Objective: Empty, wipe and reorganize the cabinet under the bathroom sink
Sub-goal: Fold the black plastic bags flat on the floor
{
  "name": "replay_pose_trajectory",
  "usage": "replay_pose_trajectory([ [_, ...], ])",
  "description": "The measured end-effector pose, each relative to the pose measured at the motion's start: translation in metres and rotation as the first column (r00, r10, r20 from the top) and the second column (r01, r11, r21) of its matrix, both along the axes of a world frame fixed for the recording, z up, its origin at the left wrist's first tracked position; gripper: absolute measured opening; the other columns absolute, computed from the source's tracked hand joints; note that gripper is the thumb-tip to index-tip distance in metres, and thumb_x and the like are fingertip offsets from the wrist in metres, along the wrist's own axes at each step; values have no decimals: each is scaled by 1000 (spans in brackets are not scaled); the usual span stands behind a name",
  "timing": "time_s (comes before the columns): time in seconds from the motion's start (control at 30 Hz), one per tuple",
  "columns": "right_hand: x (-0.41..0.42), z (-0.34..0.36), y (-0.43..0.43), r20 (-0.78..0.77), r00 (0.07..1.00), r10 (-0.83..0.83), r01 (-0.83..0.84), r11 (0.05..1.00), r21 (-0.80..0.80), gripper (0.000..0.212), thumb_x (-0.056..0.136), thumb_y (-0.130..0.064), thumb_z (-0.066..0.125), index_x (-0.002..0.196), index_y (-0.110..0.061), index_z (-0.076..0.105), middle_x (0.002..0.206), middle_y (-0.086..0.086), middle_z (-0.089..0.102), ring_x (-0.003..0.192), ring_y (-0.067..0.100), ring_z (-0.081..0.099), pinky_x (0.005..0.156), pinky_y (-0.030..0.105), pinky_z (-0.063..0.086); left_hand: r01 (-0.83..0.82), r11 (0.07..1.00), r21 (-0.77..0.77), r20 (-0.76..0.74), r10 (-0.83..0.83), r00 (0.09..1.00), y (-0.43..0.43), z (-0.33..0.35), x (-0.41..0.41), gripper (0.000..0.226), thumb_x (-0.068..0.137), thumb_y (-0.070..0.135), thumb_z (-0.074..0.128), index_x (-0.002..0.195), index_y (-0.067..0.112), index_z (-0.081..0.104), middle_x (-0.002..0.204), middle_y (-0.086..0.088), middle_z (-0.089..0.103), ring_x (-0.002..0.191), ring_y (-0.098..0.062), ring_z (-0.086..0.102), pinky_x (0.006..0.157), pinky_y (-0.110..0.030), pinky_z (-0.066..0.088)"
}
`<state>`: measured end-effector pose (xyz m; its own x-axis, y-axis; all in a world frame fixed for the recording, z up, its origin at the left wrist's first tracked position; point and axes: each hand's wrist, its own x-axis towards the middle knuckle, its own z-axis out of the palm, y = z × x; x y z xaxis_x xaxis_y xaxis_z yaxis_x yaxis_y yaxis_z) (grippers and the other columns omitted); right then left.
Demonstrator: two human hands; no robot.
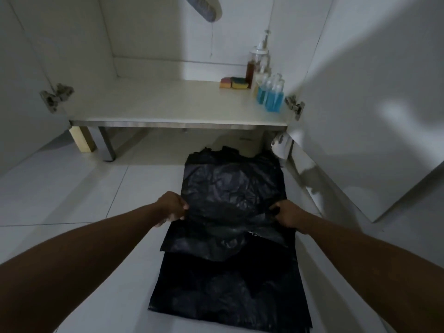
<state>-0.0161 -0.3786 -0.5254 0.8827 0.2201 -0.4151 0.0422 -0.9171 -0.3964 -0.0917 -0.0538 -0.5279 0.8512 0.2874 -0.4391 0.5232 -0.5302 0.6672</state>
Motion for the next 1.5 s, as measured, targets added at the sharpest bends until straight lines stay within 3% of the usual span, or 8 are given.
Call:
replay_pose_trajectory([
  [0.3, -9, 9, -8, -165, 985, -59, 44, 995, -88, 18, 89, -8, 62, 105, 0, 65, 87, 14, 55, 62, 20, 47, 60, 31, 42, 16, 994, 111, -1, -16, 1000, -11, -18, -4, 39, 77, -8, 70, 114, 3, 70, 114, -16, 67, 102, -26, 62, 83, -26, 52],
  [0.47, -28, 19, -12, -362, 927, -94, 48, 990, -135, 46, 83, -10, 76, 125, -6, 57, 116, 9, 58, 105, 32, 59, 69, 32, 53, 171, 972, 159, -120, -153, 981, -15, -15, -17, 45, 77, -12, 71, 120, 1, 67, 117, -16, 64, 106, -26, 60, 85, -24, 48],
  [0.67, -38, 14, -18, -450, 887, -104, 65, 993, -101, 52, 81, -2, 75, 125, -15, 51, 117, 11, 51, 91, 33, 62, 81, 52, 58, 262, 923, 282, -181, -217, 959, -19, -13, -31, 32, 76, -10, 72, 107, -3, 71, 92, -12, 62, 86, -20, 59, 82, -34, 56],
  [0.9, -41, 7, -22, -513, 858, -36, -101, 966, -237, 51, 88, 6, 62, 130, -20, 48, 100, 9, 57, 81, 24, 59, 65, 36, 56, 387, 868, 311, -318, -289, 903, -23, -14, -38, 36, 83, -9, 70, 118, -5, 66, 113, -21, 66, 94, -27, 66, 71, -29, 58],
  [1.03, -45, 15, -14, -512, 855, 80, -314, 867, -388, 61, 83, -1, 72, 135, -12, 43, 122, 18, 53, 83, 24, 61, 60, 33, 57, 402, 861, 311, -385, -273, 882, -19, -19, -36, 40, 80, 1, 76, 118, -2, 64, 111, -19, 64, 89, -29, 65, 72, -35, 60],
  [1.23, -41, 42, 1, -147, 869, 473, -494, 809, -318, 37, 84, -29, 73, 105, -12, 49, 88, -5, 44, 81, 17, 49, 58, 23, 35, 575, 485, 658, -141, -671, 728, -39, -11, -41, 54, 72, 65, 69, 110, 30, 54, 117, 0, 51, 111, -24, 52, 92, -41, 45],
  [1.37, -81, 13, 8, 0, 841, 541, -534, 831, -155, 29, 81, -37, 71, 92, -16, 55, 87, -5, 48, 91, 21, 55, 72, 27, 38, 757, 294, 584, -231, -834, 502, -81, -8, -64, 49, 73, 70, 63, 104, 32, 56, 107, 5, 58, 100, -20, 57, 79, -32, 41],
  [1.5, -143, -24, -1, 89, 880, 466, -459, 884, -93, 38, 71, -44, 72, 88, -23, 46, 88, -6, 53, 79, 15, 53, 61, 28, 40, 744, 251, 619, -227, -850, 475, -111, -22, -96, 51, 69, 68, 62, 101, 30, 55, 109, 3, 62, 100, -23, 61, 84, -36, 40],
])
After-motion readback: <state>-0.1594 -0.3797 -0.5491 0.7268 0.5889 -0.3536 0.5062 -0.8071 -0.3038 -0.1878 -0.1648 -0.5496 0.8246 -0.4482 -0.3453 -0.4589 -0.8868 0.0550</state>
